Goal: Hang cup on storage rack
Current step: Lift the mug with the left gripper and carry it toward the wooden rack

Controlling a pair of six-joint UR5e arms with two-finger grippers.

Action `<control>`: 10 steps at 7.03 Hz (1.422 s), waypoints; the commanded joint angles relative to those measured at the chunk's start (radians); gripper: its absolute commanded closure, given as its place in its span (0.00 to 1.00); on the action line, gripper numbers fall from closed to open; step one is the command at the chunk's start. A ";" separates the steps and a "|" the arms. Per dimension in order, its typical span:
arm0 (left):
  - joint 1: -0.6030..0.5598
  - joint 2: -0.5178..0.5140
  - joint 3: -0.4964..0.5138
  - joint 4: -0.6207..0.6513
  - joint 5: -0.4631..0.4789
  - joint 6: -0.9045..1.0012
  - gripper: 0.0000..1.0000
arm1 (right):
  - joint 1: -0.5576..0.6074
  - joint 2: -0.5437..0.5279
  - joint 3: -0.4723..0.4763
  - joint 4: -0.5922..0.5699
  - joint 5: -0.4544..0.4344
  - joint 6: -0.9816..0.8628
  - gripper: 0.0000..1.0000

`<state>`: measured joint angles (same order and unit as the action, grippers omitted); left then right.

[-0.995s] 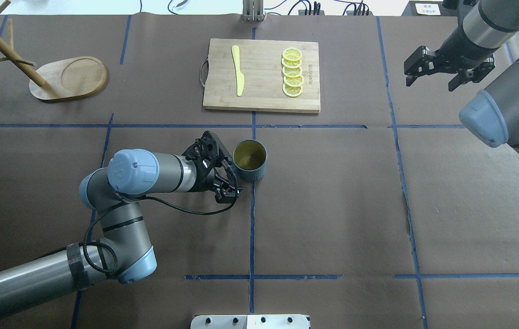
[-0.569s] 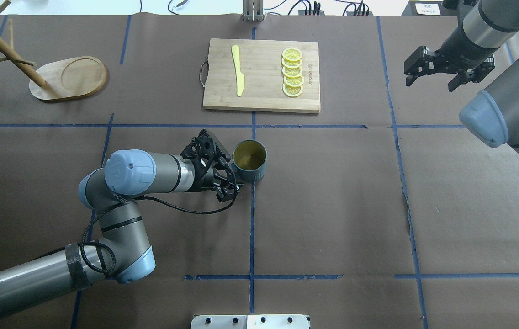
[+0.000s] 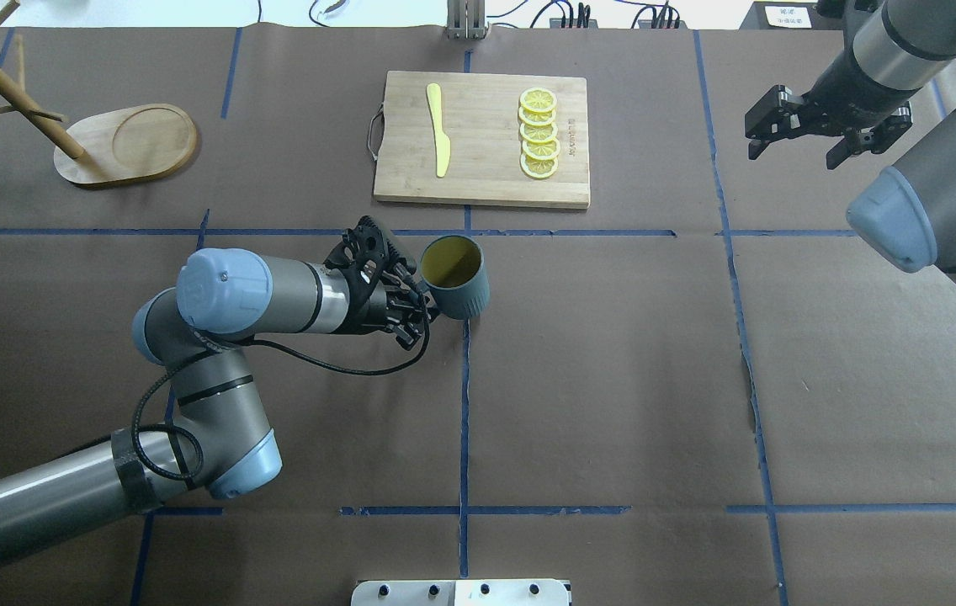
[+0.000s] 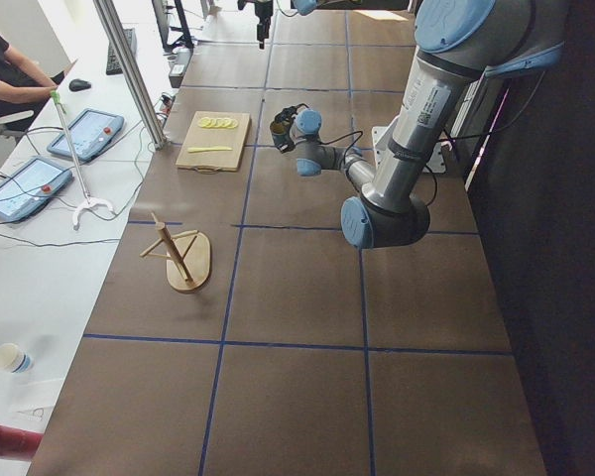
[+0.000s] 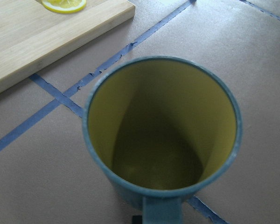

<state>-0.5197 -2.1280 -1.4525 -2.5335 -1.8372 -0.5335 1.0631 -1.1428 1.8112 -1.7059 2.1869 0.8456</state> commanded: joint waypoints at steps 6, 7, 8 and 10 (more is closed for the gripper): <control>-0.378 -0.001 -0.039 -0.004 -0.192 -0.850 1.00 | 0.002 -0.003 0.033 0.000 0.001 0.001 0.00; -0.422 0.008 -0.039 -0.020 -0.204 -0.950 1.00 | 0.002 -0.003 0.034 0.000 0.001 0.001 0.00; -0.456 0.026 -0.039 -0.054 -0.201 -1.082 1.00 | 0.003 -0.003 0.034 0.000 -0.001 0.001 0.00; -0.528 0.089 -0.039 -0.225 -0.198 -1.378 1.00 | 0.002 -0.003 0.034 0.002 -0.003 0.001 0.00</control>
<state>-1.0067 -2.0671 -1.4910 -2.6739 -2.0357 -1.7458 1.0650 -1.1459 1.8447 -1.7054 2.1851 0.8468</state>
